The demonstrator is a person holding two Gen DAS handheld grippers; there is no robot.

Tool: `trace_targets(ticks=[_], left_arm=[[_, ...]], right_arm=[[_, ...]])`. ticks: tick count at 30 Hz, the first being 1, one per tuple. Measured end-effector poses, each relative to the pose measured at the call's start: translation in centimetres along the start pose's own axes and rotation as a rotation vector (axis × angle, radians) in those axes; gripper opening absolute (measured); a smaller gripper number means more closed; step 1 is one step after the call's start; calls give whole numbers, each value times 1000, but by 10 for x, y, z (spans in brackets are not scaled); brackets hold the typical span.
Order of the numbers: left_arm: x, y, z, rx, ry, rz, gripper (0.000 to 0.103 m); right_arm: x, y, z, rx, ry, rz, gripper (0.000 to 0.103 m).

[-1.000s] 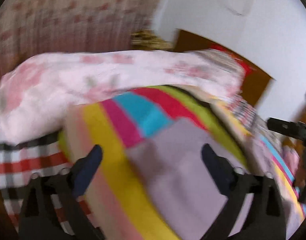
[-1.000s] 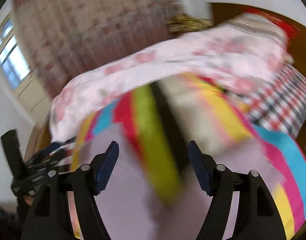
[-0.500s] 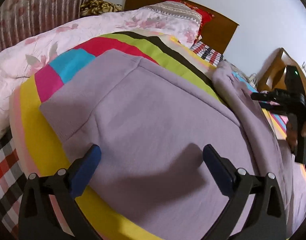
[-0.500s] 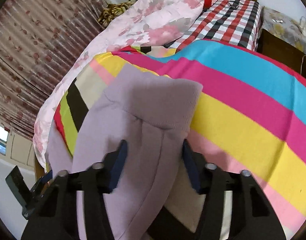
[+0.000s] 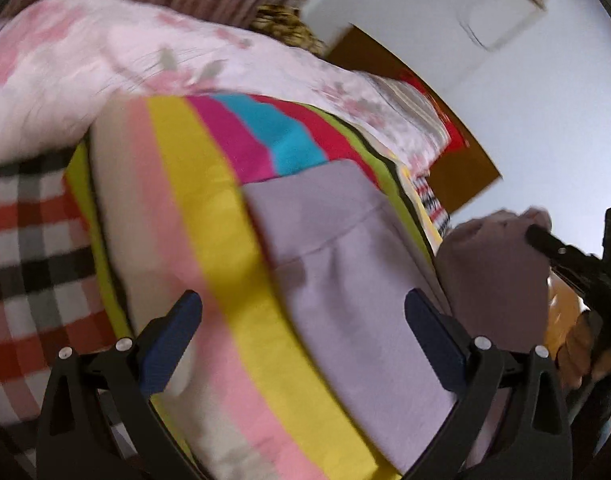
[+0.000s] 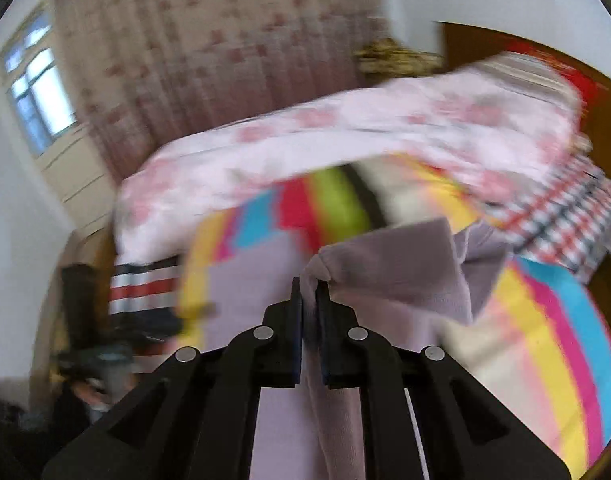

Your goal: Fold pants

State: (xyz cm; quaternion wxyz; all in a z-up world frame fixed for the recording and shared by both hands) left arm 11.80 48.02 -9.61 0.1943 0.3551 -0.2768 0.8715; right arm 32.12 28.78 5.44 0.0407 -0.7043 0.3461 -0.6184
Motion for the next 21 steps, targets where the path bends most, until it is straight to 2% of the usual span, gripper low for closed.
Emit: trace_targets(ticks=[2, 3, 5, 7, 9, 12, 15, 17, 18, 21], left_arm=[[4, 4, -10, 29, 6, -3, 101], [6, 5, -14, 32, 6, -7, 101], [13, 7, -18, 25, 1, -9, 101], [21, 10, -18, -2, 18, -9, 101], [24, 10, -13, -26, 52, -11, 100], [20, 11, -2, -62, 142, -28, 99], [4, 2, 17, -79, 214, -56, 87], [-7, -4, 28, -96, 204, -63, 84], [-16, -7, 31, -94, 167, -72, 80], [-35, -15, 32, -69, 166, -96, 68]], right_arm=[[-24, -12, -32, 67, -63, -64, 16], [-32, -15, -41, 93, -82, -92, 41], [-37, -17, -43, 95, -95, -69, 62], [-35, -18, -26, 64, -91, -45, 62], [-31, -13, -6, 24, -32, -22, 58], [-35, -6, 37, -88, -4, -32, 56], [-46, 6, 78, -169, 9, -44, 53], [-56, 9, 91, -186, 6, -53, 51], [-60, 10, 95, -185, 5, -59, 48], [-72, 10, 99, -161, -12, -76, 45]])
Point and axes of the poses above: each gripper's, at about its wrist camera, not at the fingertips, and x roughly against the way its jaws point, z to its right, y to its underside, the point moved 1 cm from there along -x, roughly the way its jaws point, and after that the axes turned 15 degrees about -z, right-handed, at the moved point
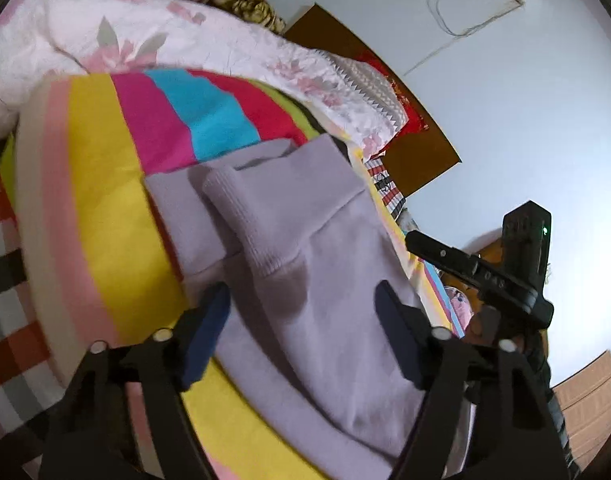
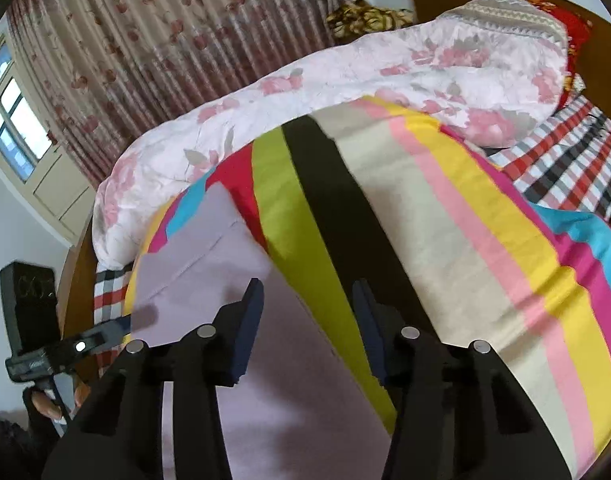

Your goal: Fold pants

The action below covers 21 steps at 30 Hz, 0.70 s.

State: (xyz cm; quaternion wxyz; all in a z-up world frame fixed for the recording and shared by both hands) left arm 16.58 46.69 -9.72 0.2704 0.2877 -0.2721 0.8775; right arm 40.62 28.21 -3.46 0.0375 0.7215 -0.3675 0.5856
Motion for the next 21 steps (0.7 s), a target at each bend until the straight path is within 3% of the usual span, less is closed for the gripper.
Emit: trace_targets(ticks=[1, 4, 8, 12, 13, 15, 19, 21], left_arm=[[-5, -2, -1, 2, -12, -1, 61], [-8, -3, -1, -2, -11, 10, 53], [-10, -3, -1, -4, -19, 8, 52], [-12, -7, 0, -10, -38, 5, 49], [-11, -6, 1, -11, -55, 7, 40], [-11, -6, -2, -7, -84, 4, 27], [-5, -5, -6, -16, -60, -6, 9], [7, -2, 0, -49, -45, 14, 7]], right_arm=[[-3, -1, -1, 14, -5, -6, 45], [-15, -11, -8, 61, -20, -34, 45], [-27, -23, -19, 99, -46, -70, 45], [-33, -26, -28, 145, -52, -85, 32], [-32, -26, -30, 155, -48, -78, 20], [-29, -24, -37, 181, -39, -73, 11], [-21, -18, -53, 230, 30, -50, 6], [-12, -17, -62, 237, 48, -30, 5]])
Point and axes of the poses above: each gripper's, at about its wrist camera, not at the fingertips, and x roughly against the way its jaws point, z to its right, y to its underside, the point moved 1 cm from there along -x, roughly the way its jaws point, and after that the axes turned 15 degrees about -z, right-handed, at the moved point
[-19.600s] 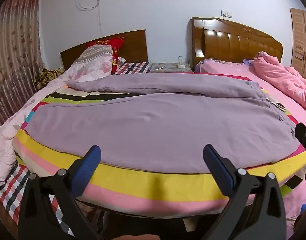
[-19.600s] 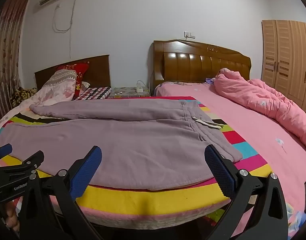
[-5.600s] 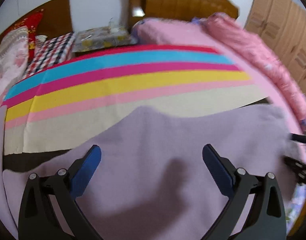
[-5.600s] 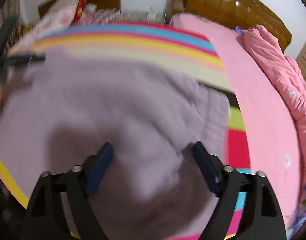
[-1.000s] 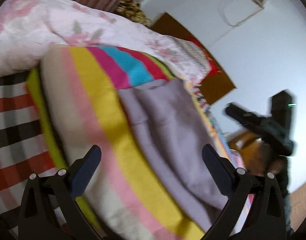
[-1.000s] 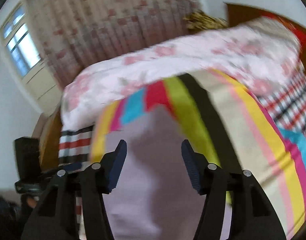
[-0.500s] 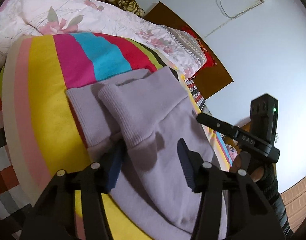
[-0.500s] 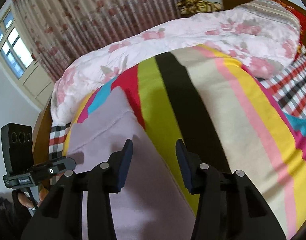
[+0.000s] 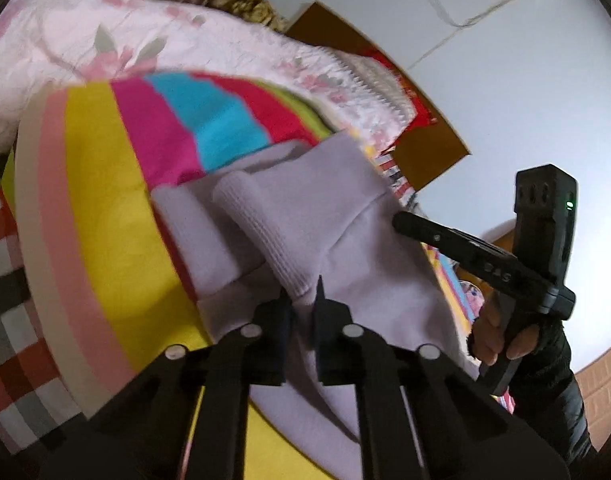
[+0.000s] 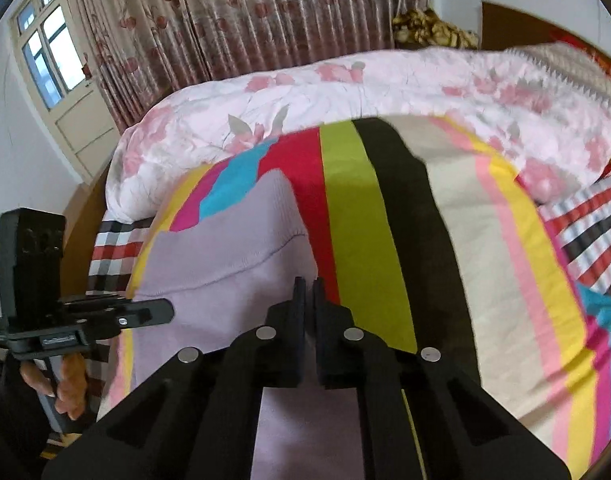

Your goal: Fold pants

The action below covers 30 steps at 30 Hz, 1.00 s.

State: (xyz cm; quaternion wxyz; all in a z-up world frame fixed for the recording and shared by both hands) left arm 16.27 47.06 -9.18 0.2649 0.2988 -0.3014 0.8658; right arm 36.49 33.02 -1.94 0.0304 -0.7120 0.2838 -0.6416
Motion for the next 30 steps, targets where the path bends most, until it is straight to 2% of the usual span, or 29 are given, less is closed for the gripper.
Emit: trace_targets(ticks=[4, 5, 7, 9, 11, 14, 19, 20, 21, 22, 23, 24, 25, 27, 30], left_arm=[[59, 2, 23, -65, 76, 90, 7], [64, 0, 23, -72, 70, 96, 7], [56, -10, 10, -48, 25, 39, 7], [32, -17, -14, 25, 34, -50, 8], [9, -14, -32, 66, -10, -120, 8], [6, -10, -36, 62, -2, -108, 8], [0, -11, -36, 52, -8, -110, 14], [0, -12, -37, 53, 4, -111, 16], [0, -12, -38, 53, 25, -109, 26], [2, -12, -39, 53, 80, -105, 47], [3, -12, -38, 55, 141, -100, 60], [5, -10, -37, 56, 186, -95, 80], [7, -7, -33, 53, 194, -89, 87], [8, -3, -23, 18, 155, -95, 87], [5, 9, -13, -11, 205, -111, 85]], right_arm=[[42, -8, -24, 7, -3, 95, 5], [47, -11, -27, 2, -8, 106, 5], [43, -18, -30, -14, 0, 95, 5], [16, -21, -24, -58, 11, 15, 5], [-15, -15, -20, -84, 29, -67, 5], [-34, -7, -21, -93, 51, -87, 5], [-29, -10, -18, -123, 67, -64, 6], [-27, -8, -16, -136, 72, -63, 13], [-26, -7, -15, -142, 76, -66, 31], [-21, 0, -15, -148, 89, -74, 42], [-15, 5, -16, -149, 104, -73, 63], [-3, 16, -20, -145, 118, -51, 64], [16, 35, -27, -119, 107, -12, 64], [42, 68, -42, -81, 115, 23, 54], [74, 138, -69, -40, 144, 15, 45]])
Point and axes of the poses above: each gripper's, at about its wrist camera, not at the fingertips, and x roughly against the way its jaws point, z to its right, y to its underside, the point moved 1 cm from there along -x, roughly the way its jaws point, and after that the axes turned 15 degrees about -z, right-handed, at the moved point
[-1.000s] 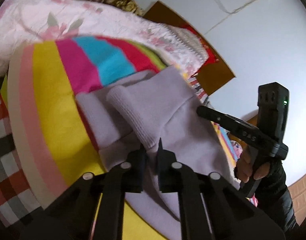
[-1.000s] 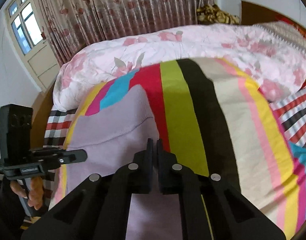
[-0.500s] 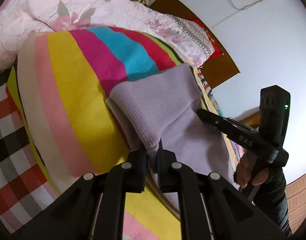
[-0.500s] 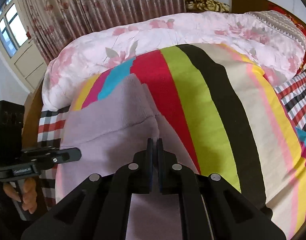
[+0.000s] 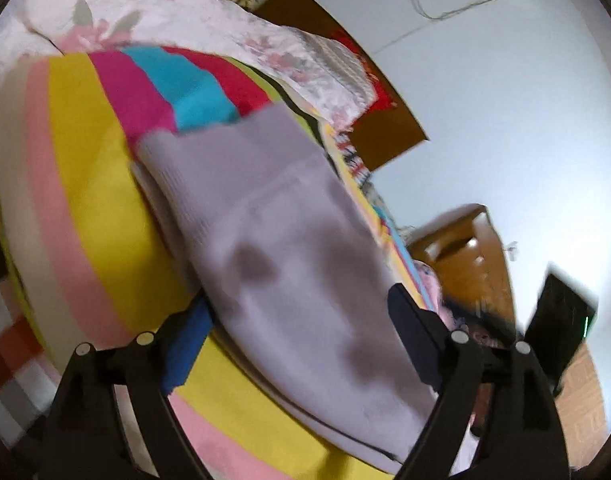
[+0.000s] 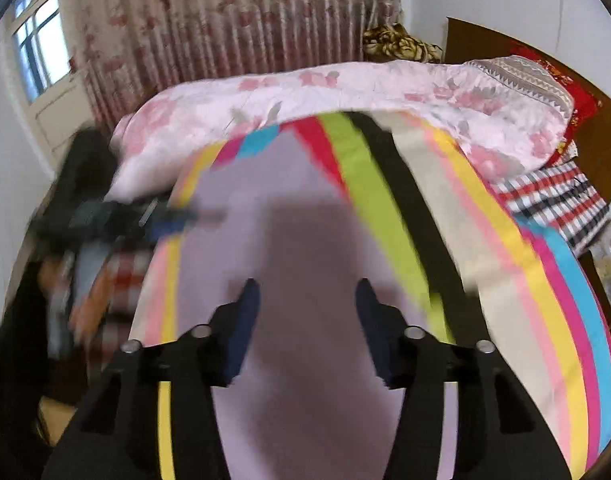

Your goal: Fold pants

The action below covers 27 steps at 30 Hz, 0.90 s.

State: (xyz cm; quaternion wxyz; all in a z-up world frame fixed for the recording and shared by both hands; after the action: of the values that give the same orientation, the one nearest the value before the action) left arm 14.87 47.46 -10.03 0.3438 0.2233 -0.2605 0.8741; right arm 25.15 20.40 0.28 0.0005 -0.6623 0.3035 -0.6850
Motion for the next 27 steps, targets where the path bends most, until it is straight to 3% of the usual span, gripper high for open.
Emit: trace_targets(ticks=[2, 3, 4, 6, 11, 19, 22, 25, 27], left_arm=[[-5, 5, 2, -13, 18, -13, 78], [-9, 7, 1, -12, 16, -18, 68], [-11, 7, -2, -6, 16, -26, 58], [-15, 8, -8, 15, 10, -34, 47], [-14, 11, -17, 51, 51, -35, 45], [-11, 25, 0, 48, 23, -35, 45], [-3, 34, 9, 46, 28, -13, 45], [3, 52, 18, 37, 38, -9, 49], [3, 64, 25, 26, 68, -36, 52]], right_arm=[[14, 50, -14, 9, -15, -26, 35], [17, 68, -20, 9, -12, -40, 28], [18, 85, -26, 4, 1, -55, 26], [18, 114, -38, 2, 18, -81, 24], [11, 135, -57, 12, 17, -104, 24], [-8, 129, -61, 61, 68, -124, 21], [-8, 127, -56, 41, 49, -117, 18], [-7, 129, -52, 19, 47, -107, 7], [0, 130, -46, -24, -8, -73, 5]])
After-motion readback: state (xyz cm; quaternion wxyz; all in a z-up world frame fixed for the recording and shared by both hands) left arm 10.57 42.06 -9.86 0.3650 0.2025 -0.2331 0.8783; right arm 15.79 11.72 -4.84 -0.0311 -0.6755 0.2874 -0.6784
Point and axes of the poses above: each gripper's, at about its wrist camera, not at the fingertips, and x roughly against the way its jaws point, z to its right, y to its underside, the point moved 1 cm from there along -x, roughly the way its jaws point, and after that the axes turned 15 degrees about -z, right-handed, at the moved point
